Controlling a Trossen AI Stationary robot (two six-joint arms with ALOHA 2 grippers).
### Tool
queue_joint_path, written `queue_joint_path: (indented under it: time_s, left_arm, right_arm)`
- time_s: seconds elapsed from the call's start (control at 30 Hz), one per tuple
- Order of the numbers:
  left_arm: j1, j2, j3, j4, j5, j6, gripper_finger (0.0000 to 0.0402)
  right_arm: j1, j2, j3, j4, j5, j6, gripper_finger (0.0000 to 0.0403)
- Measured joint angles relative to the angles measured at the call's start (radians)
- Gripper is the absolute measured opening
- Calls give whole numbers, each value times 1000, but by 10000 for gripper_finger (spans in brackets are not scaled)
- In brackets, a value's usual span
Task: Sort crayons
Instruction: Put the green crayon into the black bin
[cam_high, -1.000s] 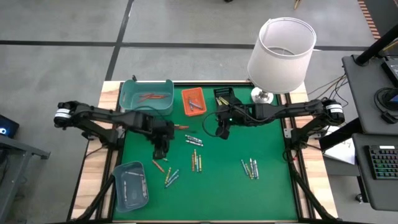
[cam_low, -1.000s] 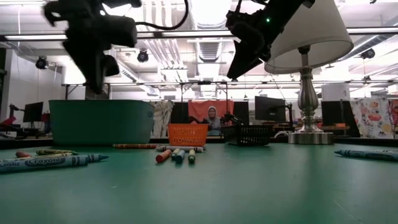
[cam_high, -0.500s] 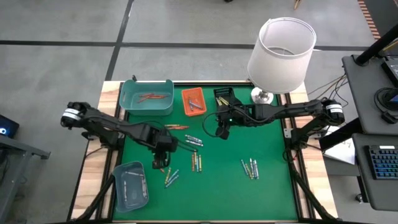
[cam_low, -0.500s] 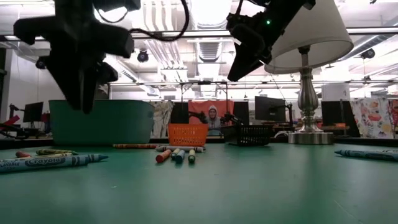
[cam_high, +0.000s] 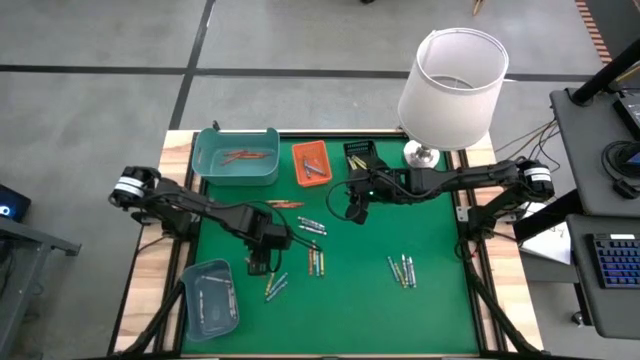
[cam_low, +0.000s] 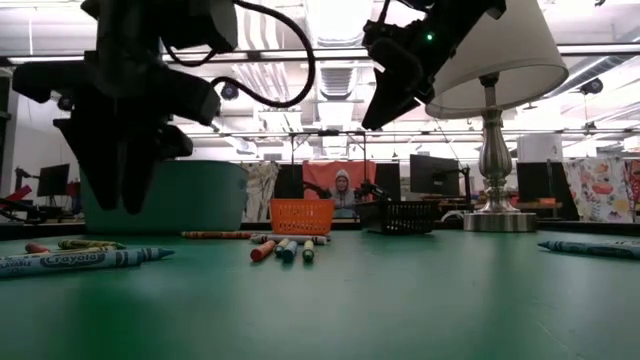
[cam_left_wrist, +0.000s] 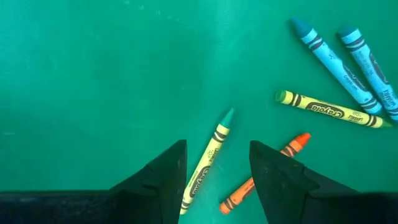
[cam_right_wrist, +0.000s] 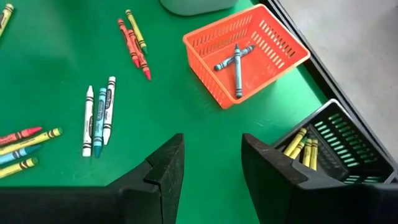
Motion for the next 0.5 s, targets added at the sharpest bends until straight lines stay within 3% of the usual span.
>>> queue_joint_path:
  time_s: [0.5]
  left_arm:
    - [6, 15, -140, 170, -1, 16, 147]
  right_arm:
    - [0, 0, -11, 0, 0, 0, 148]
